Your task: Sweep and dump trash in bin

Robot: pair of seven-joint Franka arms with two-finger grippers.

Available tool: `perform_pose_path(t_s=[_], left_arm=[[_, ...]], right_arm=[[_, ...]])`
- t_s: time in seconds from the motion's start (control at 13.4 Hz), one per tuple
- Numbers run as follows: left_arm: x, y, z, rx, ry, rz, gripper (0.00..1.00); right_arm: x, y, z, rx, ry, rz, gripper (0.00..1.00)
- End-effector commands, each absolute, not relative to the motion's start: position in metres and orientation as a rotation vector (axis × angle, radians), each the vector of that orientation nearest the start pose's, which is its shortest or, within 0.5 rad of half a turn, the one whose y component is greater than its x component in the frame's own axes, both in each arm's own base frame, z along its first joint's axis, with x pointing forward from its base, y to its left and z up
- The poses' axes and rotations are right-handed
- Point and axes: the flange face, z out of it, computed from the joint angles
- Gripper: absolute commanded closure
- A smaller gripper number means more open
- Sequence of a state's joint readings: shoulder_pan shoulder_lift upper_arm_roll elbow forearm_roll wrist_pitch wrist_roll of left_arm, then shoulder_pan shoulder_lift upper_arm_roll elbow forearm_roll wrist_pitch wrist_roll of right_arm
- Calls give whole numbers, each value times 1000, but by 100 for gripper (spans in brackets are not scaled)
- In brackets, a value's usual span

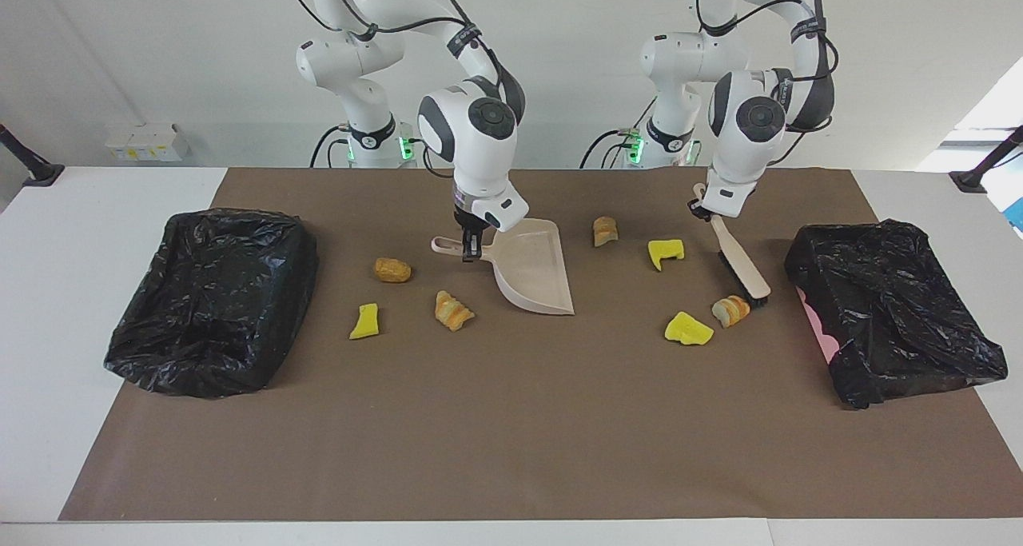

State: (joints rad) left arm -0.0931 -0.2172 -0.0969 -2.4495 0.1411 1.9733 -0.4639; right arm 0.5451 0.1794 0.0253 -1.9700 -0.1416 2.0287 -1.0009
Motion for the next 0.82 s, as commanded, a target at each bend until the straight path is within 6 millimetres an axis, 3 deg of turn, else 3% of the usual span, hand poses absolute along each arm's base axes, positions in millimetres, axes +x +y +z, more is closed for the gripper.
perform_pose_path(t_s=[0.0,0.22,0.75], left_arm=[[416,-82,360,-2899,-150,264,100],[409,-115,361,-2908,-1,253,100],[382,-183,364,-2968,285,279,100]], right_arm=[[474,307,369,2047,2228,-217,100],[466,319,364,2069,2201,-224,100],[465,324,355,2103,2164,-238,100]])
